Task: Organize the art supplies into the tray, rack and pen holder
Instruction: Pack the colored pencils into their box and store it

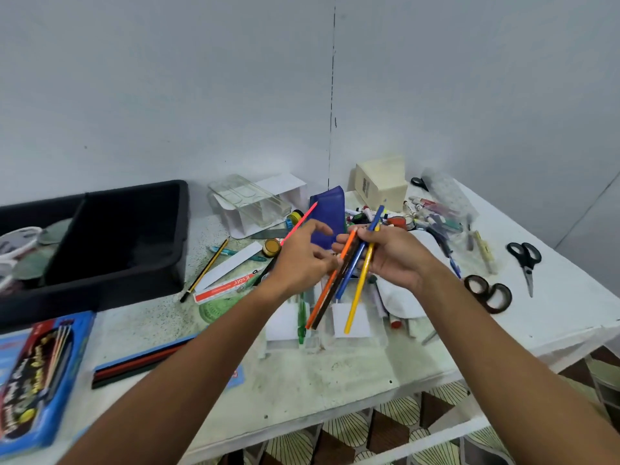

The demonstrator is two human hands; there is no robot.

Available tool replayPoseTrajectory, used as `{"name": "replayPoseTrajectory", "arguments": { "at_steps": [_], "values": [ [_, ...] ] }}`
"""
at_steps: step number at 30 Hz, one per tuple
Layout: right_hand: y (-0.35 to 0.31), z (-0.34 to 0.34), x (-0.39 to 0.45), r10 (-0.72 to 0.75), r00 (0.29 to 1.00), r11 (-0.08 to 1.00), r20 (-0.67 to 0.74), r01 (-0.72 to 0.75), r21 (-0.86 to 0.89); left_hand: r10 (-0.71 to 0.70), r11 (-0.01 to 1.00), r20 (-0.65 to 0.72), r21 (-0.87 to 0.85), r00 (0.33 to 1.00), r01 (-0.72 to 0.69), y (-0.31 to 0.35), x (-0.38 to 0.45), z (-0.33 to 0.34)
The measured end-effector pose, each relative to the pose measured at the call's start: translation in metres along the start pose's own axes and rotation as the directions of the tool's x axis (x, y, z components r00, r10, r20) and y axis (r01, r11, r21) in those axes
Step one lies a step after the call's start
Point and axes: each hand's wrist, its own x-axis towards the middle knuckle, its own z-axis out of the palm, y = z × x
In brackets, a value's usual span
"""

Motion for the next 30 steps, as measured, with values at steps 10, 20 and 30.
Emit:
{"name": "replayPoseTrajectory", "arguments": {
  "at_steps": [10,20,30],
  "values": [
    [0.029,0.070,0.016,-0.107,0.993,0.993,-0.053,0.104,-0.046,-0.172,0.959,-0.119,-0.245,0.978,0.139,-0.025,-0.035,-0.054],
    [0.058,0.147,0.017,-0.179,0.983,0.980,0.033,0.175,0.094,-0.449,0.265,-0.013,-0.957,0.893,0.119,-0.061,-0.097,-0.084],
    [0.081,0.190,0.004,-0.185,0.967,0.982,0.177,0.176,0.064,-0.513,0.205,-0.088,-0.978,0.854,0.022,-0.060,-0.119,-0.115]
  ]
}}
